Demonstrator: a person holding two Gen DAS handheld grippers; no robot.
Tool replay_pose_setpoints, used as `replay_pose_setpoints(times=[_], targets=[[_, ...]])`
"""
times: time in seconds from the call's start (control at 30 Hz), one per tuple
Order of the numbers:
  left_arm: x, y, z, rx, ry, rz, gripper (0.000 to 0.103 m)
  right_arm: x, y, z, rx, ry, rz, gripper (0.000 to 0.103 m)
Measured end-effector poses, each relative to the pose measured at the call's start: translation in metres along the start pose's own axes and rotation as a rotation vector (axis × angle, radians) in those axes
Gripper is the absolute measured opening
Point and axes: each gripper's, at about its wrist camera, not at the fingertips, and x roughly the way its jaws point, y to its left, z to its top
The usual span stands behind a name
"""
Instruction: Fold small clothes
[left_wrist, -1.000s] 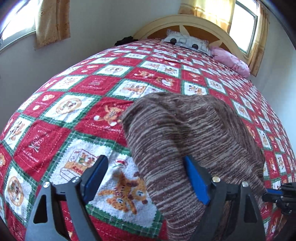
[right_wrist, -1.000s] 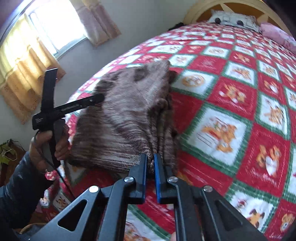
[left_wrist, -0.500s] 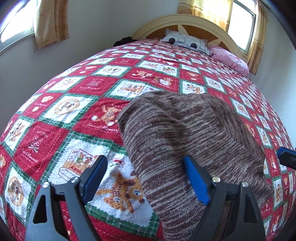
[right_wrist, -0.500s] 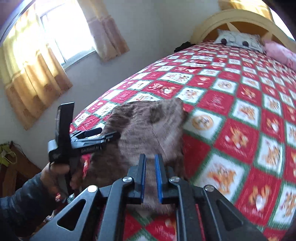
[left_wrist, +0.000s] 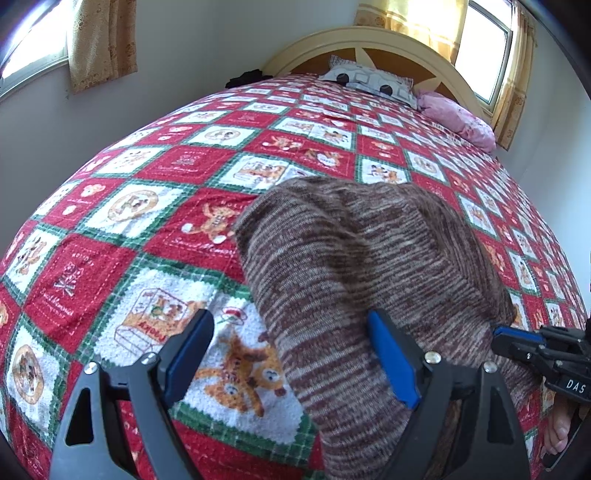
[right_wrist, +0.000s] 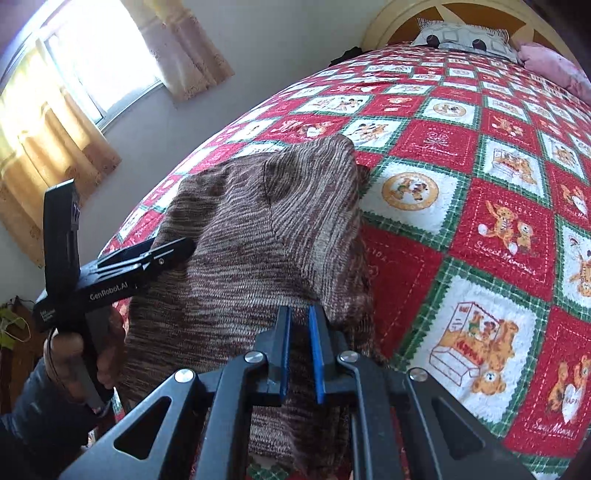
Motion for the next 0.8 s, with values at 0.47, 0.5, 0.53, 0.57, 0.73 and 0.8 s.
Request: replay_pose_setpoints(times=[0.47, 0.5, 0.53, 0.57, 0.73, 0.8], targets=[[-0.105, -0.024, -0.032, 0.040, -0.128, 0.003, 0.091, -0.100, 0.045, -0.036, -0.055, -0.224, -0.105, 0.062], [-0.113, -0.026, -0.034, 0.048, -0.144, 0.005, 0.091, -0.105, 0.049, -0.037, -0.064, -0.237, -0.111, 0.062], [-0.119, -0.028, -0.034, 0.054, -0.155, 0.007, 0.091, -0.111, 0.055, -0.039, -0.072, -0.253, -0.118, 0.062], [-0.125, -0.030, -0.035, 0.060, -0.168, 0.007, 0.091, -0.118, 0.060, -0.041, -0.080, -0.268, -0.130, 0.063], [-0.154, -0.037, -0.041, 0.073, -0.230, -0.015, 0.095, -0.146, 0.079, -0.049, -0.108, -0.319, -0.166, 0.063], [-0.162, -0.041, -0.042, 0.080, -0.247, -0.021, 0.095, -0.155, 0.085, -0.052, -0.116, -0.336, -0.181, 0.063]])
